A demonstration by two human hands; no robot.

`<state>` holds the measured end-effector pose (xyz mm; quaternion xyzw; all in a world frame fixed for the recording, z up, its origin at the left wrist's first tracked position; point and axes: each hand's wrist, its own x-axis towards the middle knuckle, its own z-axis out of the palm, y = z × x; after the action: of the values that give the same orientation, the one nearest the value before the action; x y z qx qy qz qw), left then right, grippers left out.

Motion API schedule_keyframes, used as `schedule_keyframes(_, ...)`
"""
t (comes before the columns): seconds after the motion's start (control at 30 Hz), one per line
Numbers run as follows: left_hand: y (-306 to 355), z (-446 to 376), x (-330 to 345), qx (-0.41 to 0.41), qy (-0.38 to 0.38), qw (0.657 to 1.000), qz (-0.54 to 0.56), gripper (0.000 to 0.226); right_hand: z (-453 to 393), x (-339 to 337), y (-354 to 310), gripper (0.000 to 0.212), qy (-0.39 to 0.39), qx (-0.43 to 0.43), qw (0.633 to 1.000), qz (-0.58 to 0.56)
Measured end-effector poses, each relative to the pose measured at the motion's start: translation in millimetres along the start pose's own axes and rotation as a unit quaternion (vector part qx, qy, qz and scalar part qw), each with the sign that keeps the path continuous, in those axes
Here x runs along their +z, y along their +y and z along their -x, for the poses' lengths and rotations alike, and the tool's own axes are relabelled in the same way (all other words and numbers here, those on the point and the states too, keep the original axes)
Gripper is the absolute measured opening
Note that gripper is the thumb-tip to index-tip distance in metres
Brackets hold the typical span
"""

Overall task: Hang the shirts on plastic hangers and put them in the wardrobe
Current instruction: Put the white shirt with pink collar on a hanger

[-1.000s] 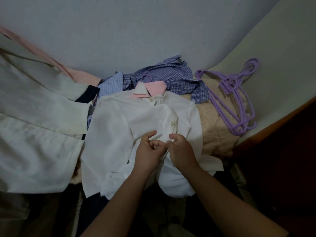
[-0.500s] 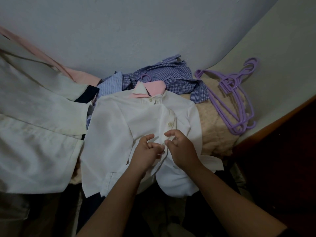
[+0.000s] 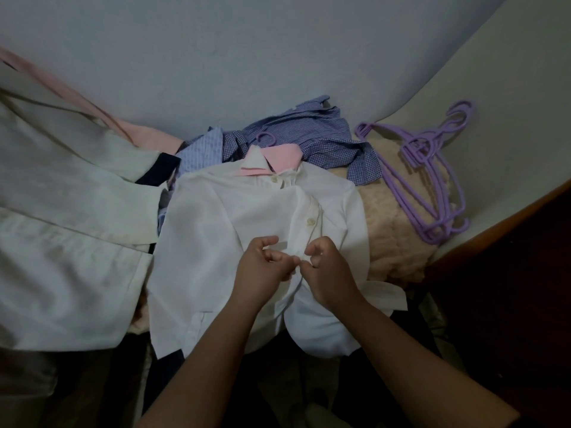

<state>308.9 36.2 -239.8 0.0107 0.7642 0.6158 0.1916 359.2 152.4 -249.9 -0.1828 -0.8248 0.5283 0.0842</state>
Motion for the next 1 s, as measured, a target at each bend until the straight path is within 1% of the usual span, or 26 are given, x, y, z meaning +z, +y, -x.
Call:
schedule_keyframes(0.1, 1, -3, -3, -0.027, -0.025, 0.999, 0.020, 0.045, -3, -4, 2, 0.031, -0.011, 0.001, 1.000, 0.003)
schedule_keyframes(0.2, 3, -8, -9, -0.079, -0.073, 0.989, 0.106, 0.042, -10, -10, 5, 0.033, -0.038, 0.015, 0.999, -0.014)
schedule_keyframes(0.33, 1, -17, -12, -0.121, -0.117, 0.964, 0.208, 0.034, -19, -13, 9, 0.031, -0.071, 0.065, 0.991, -0.096)
schedule_keyframes(0.4, 0, -23, -11, -0.125, -0.117, 0.959, 0.228, 0.033, -25, -12, 11, 0.030, -0.072, 0.093, 0.982, -0.147)
schedule_keyframes(0.43, 0, -26, -11, -0.119, -0.114, 0.962, 0.219, 0.034, -28, -12, 12, 0.029, -0.075, 0.103, 0.977, -0.170)
schedule_keyframes(0.57, 2, -35, -7, -0.077, -0.081, 0.984, 0.139, 0.039, -42, -9, 14, 0.026, -0.074, 0.127, 0.966, -0.213)
schedule_keyframes(0.6, 1, -38, -7, -0.060, -0.067, 0.990, 0.107, 0.041, -46, -9, 14, 0.025, -0.066, 0.133, 0.964, -0.219)
schedule_keyframes(0.67, -4, -46, -9, -0.007, -0.022, 1.000, 0.002, 0.045, -57, -9, 13, 0.024, -0.052, 0.154, 0.958, -0.236)
schedule_keyframes(0.7, -7, -51, -11, 0.031, 0.003, 0.997, -0.067, 0.049, -63, -8, 12, 0.026, -0.050, 0.171, 0.952, -0.250)
schedule_keyframes(0.73, -10, -56, -13, 0.072, 0.027, 0.988, -0.134, 0.055, -69, -8, 14, 0.032, -0.048, 0.192, 0.943, -0.266)
schedule_keyframes(0.8, -14, -66, -17, 0.142, 0.067, 0.961, -0.226, 0.070, -82, -5, 18, 0.056, -0.036, 0.221, 0.927, -0.300)
schedule_keyframes(0.83, -16, -70, -19, 0.161, 0.081, 0.951, -0.252, 0.077, -86, -4, 18, 0.067, -0.030, 0.224, 0.925, -0.306)
schedule_keyframes(0.9, -20, -82, -24, 0.166, 0.089, 0.943, -0.274, 0.082, -96, -1, 18, 0.079, -0.022, 0.200, 0.940, -0.274)
schedule_keyframes(0.97, -23, -94, -29, 0.151, 0.085, 0.946, -0.275, 0.074, -106, 0, 14, 0.076, -0.014, 0.164, 0.954, -0.250)
schedule_keyframes(1.0, -22, -99, -33, 0.151, 0.098, 0.947, -0.268, 0.068, -112, -2, 11, 0.072, -0.014, 0.150, 0.955, -0.255)
